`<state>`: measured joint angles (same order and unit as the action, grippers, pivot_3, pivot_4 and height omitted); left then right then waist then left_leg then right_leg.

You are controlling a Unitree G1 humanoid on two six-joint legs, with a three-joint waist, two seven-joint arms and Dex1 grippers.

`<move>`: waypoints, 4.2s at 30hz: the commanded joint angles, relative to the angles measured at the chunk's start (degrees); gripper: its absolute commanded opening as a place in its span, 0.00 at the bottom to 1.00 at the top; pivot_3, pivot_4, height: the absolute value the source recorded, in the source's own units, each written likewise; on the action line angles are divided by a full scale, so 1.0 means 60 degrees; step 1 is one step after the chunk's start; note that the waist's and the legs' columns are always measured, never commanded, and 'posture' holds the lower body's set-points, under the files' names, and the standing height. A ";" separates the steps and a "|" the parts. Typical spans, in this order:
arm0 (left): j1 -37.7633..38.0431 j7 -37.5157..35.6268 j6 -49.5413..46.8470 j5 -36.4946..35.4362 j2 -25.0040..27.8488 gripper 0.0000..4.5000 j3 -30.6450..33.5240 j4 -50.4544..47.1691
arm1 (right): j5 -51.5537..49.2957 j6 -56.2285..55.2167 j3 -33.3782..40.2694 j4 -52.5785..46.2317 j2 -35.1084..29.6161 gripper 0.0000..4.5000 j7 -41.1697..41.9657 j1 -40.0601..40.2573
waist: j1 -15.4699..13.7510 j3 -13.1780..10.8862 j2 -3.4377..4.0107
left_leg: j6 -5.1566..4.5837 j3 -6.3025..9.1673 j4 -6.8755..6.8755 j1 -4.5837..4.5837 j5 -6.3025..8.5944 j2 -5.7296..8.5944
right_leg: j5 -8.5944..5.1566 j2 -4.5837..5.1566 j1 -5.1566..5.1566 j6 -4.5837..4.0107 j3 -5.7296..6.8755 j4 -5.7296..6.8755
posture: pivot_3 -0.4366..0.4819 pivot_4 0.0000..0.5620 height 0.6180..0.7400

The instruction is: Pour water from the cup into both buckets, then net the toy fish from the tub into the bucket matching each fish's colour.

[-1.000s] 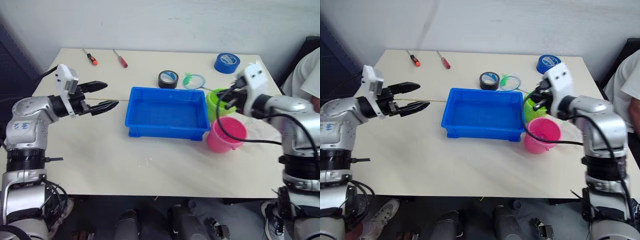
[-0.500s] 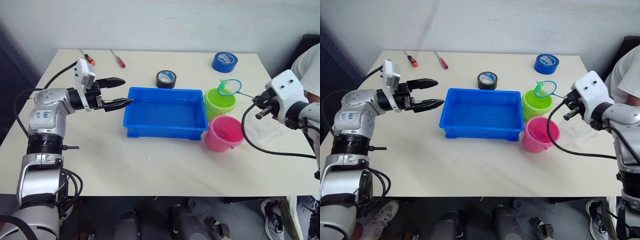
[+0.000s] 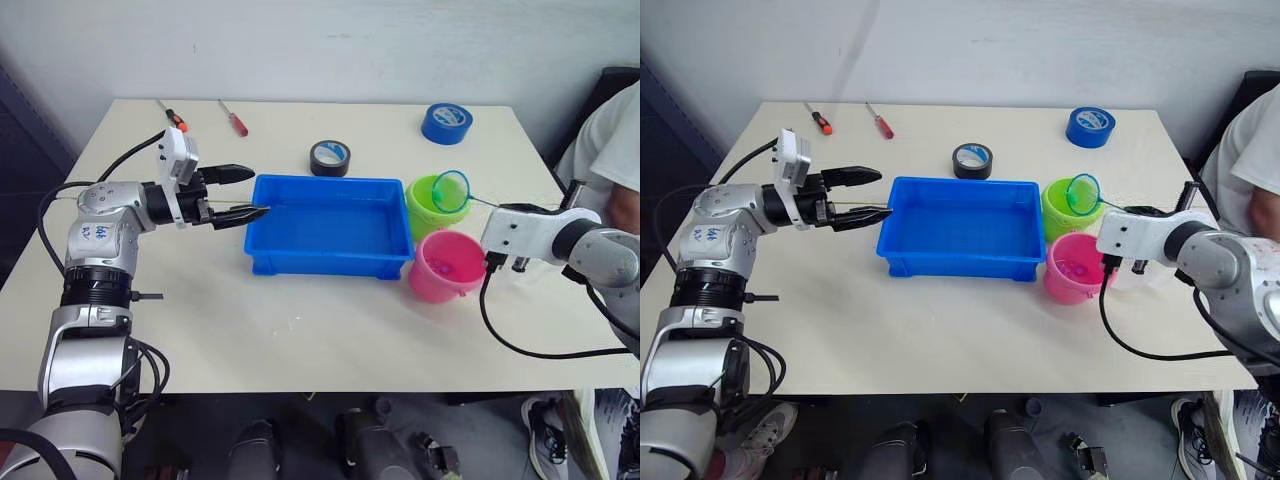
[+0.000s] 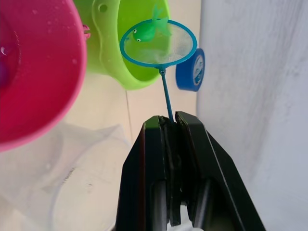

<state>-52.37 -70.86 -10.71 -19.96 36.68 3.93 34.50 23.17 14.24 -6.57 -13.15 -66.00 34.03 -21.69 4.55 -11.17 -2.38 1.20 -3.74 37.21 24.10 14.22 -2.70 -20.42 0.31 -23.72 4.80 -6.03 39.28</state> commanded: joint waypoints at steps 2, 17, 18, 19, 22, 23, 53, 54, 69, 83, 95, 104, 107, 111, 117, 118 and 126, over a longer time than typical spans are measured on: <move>-0.0239 -0.0107 0.0109 -0.0007 0.0036 0.99 0.0107 -0.0179 | 0.1274 -0.0734 0.0048 0.0228 -0.0188 0.00 -0.0447 -0.0280 | -0.0008 0.0000 0.0000 | 0.0001 -0.0001 0.0002 0.0000 0.0000 0.0000 | 0.0000 0.0001 0.0000 0.0000 0.0000 0.0002 | 0.48 0.27 0.95; -0.0163 -0.0112 0.0044 -0.0015 0.0028 0.99 0.0117 -0.0298 | 0.4464 -0.2338 -0.0142 0.0461 -0.0138 0.00 -0.1205 -0.0167 | -0.0002 0.0000 0.0000 | 0.0009 -0.0004 0.0013 -0.0006 -0.0006 0.0002 | 0.0000 0.0000 -0.0001 0.0000 0.0001 0.0025 | 0.48 0.27 0.95; -0.0161 -0.0109 0.0041 -0.0018 0.0028 0.99 0.0120 -0.0306 | 0.4685 -0.2304 -0.0121 0.0437 -0.0086 0.00 -0.1283 -0.0127 | -0.0003 0.0000 0.0001 | 0.0010 -0.0003 0.0014 -0.0006 -0.0006 0.0001 | 0.0000 0.0000 -0.0001 0.0000 0.0001 0.0026 | 0.48 0.27 0.95; -0.0160 -0.0106 0.0041 -0.0020 0.0029 0.99 0.0123 -0.0309 | 0.4857 -0.2319 -0.0115 0.0425 -0.0050 0.00 -0.1335 -0.0100 | -0.0003 0.0000 0.0000 | 0.0010 -0.0003 0.0015 -0.0007 -0.0007 0.0001 | 0.0000 0.0000 -0.0001 0.0000 0.0001 0.0028 | 0.48 0.27 0.95; -0.0157 -0.0109 0.0047 -0.0016 0.0036 0.99 0.0125 -0.0305 | 0.5439 -0.2349 -0.0116 0.0351 -0.0019 0.00 -0.1525 0.0022 | -0.0001 0.0000 0.0000 | 0.0012 -0.0004 0.0018 -0.0007 -0.0007 0.0002 | 0.0000 0.0000 -0.0001 0.0000 0.0002 0.0032 | 0.48 0.27 0.95; -0.0161 -0.0111 0.0048 -0.0014 0.0038 0.99 0.0124 -0.0301 | 0.5612 -0.2376 -0.0128 0.0315 -0.0033 0.00 -0.1575 0.0113 | 0.0002 0.0000 0.0001 | 0.0018 -0.0006 0.0020 -0.0007 -0.0011 0.0002 | 0.0000 0.0000 -0.0001 -0.0001 0.0003 0.0033 | 0.48 0.27 0.95; 0.1110 -0.1594 -0.2676 -0.1367 0.2188 0.99 0.0670 -0.3483 | -0.5457 0.2081 0.2024 -0.1202 0.3287 0.00 0.4498 -0.2354 | 0.0064 -0.0003 0.0001 | 0.0020 -0.0007 0.0005 -0.0140 -0.0014 -0.0018 | -0.0001 -0.0017 0.0131 -0.0003 0.0032 0.0036 | 0.48 0.27 0.95; 0.1312 -0.1573 -0.2911 -0.1511 0.2323 0.99 0.0756 -0.3847 | -0.6012 0.2335 0.1973 -0.1233 0.3416 0.00 0.4753 -0.2408 | 0.0064 -0.0003 0.0001 | 0.0020 0.0002 0.0002 -0.0141 -0.0014 -0.0021 | -0.0002 -0.0017 0.0135 -0.0005 0.0028 0.0036 | 0.48 0.27 0.95; 0.4348 -0.0817 -0.3258 -0.1755 0.2395 0.99 0.0606 -0.6875 | -0.6529 0.1654 -0.1430 0.0007 0.4834 0.00 0.5723 -0.1795 | 0.0059 -0.0004 0.0000 | 0.0007 0.0035 -0.0001 -0.0142 -0.0006 -0.0014 | -0.0007 0.0003 0.0155 -0.0014 0.0025 0.0016 | 0.48 0.27 0.95; 0.4839 -0.0437 -0.2042 -0.0788 0.1287 0.99 -0.0699 -0.6099 | -0.5445 -0.0034 -0.2695 0.2744 0.6203 0.00 0.5572 -0.1835 | 0.0050 -0.0003 -0.0002 | 0.0007 0.0032 -0.0001 -0.0148 -0.0004 -0.0006 | -0.0007 0.0001 0.0156 -0.0014 0.0026 0.0018 | 0.48 0.27 0.95; 0.5042 -0.0610 -0.1887 -0.0662 0.1380 1.00 -0.1025 -0.6246 | -0.5075 -0.0645 -0.2687 0.3758 0.6406 0.15 0.5522 -0.1984 | 0.0048 -0.0003 -0.0002 | 0.0007 0.0036 -0.0003 -0.0146 -0.0003 -0.0007 | -0.0007 0.0004 0.0156 -0.0014 0.0029 0.0017 | 0.48 0.27 0.95; 0.5581 0.1490 -0.2749 -0.0651 0.1141 1.00 0.0035 -0.6541 | -0.5663 0.0370 -0.1569 0.1744 0.5124 0.54 0.5458 -0.0979 | 0.0025 -0.0004 -0.0001 | 0.0004 0.0041 -0.0006 -0.0145 -0.0001 -0.0005 | -0.0007 0.0011 0.0158 -0.0014 0.0032 0.0014 | 0.48 0.27 0.95; 0.6292 0.1986 -0.2827 -0.0795 0.1222 1.00 0.0651 -0.6899 | -0.6070 0.1186 -0.0992 0.0458 0.4705 0.54 0.5161 -0.0223 | 0.0053 -0.0003 -0.0001 | 0.0004 0.0053 -0.0021 -0.0143 0.0005 -0.0011 | -0.0007 0.0013 0.0167 -0.0014 0.0041 -0.0008 | 0.48 0.27 0.95; 0.7525 0.2940 -0.3301 -0.1150 0.1006 1.00 0.1658 -0.7713 | -0.6745 0.2375 -0.0167 -0.1186 0.4611 0.54 0.4348 0.1016 | 0.0053 -0.0003 -0.0001 | 0.0010 0.0066 -0.0030 -0.0149 0.0009 -0.0018 | -0.0008 0.0013 0.0179 -0.0014 0.0048 -0.0019 | 0.48 0.27 0.95; 0.9644 0.4708 -0.2869 -0.0401 0.0208 1.00 0.2497 -0.8102 | -0.6837 0.3020 0.0509 -0.2222 0.4869 0.54 0.2921 0.2834 | 0.0032 0.0007 -0.0003 | -0.0001 0.0090 -0.0039 -0.0157 0.0031 -0.0013 | -0.0005 0.0032 0.0225 -0.0013 0.0065 -0.0087 | 0.48 0.27 0.95; 0.9941 0.4958 -0.2826 -0.0338 0.0040 1.00 0.2607 -0.8136 | -0.6782 0.2966 0.0562 -0.2186 0.4868 0.54 0.2763 0.3065 | 0.0029 0.0007 -0.0007 | -0.0003 0.0089 -0.0038 -0.0149 0.0032 -0.0013 | -0.0005 0.0033 0.0221 -0.0012 0.0064 -0.0094 | 0.48 0.27 0.95; 1.0679 0.5440 -0.2563 -0.0400 -0.0348 1.00 0.2844 -0.8104 | -0.6771 0.2678 0.0669 -0.2107 0.4715 0.54 0.2445 0.3928 | -0.0002 0.0010 -0.0012 | -0.0009 0.0089 -0.0049 -0.0149 0.0034 -0.0010 | -0.0003 0.0037 0.0228 -0.0013 0.0066 -0.0125 | 0.48 0.27 0.95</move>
